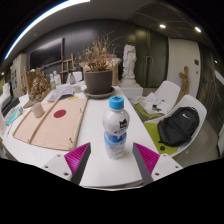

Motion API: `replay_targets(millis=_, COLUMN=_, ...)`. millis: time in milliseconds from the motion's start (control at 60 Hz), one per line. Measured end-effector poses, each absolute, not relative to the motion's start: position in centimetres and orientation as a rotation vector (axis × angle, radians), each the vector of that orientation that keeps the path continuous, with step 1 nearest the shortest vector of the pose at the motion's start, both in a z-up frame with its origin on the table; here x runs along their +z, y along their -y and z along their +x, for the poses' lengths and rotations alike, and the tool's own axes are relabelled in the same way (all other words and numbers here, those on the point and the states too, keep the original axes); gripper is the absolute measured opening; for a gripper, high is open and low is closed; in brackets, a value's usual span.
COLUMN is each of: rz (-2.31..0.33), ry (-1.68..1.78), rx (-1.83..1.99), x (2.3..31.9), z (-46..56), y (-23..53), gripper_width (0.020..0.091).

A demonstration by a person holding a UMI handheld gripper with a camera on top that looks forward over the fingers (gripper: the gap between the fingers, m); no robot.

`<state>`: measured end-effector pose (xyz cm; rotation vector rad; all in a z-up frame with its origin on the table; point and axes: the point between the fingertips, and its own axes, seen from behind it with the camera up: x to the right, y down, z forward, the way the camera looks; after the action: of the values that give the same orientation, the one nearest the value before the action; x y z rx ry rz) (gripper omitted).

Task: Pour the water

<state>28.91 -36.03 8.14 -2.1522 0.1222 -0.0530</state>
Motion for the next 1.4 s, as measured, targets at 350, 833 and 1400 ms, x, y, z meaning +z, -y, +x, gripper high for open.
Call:
replay_targets(millis=350, rz=-1.981, ry=-0.039, rx=-0.06, x=5.1, z=30.5, y=27.6, gripper_width=0.0528)
replay_targets(millis=833, rz=-1.969, ry=-0.025, rx=-0.185, x=8.3, z=29.8, y=25.4, gripper_width=0.0372)
replay_targets(millis=1400, rz=-1.737, ry=0.509, rx=-0.963, x=23.8, z=7.4, y=8.2, gripper_width=0.0371)
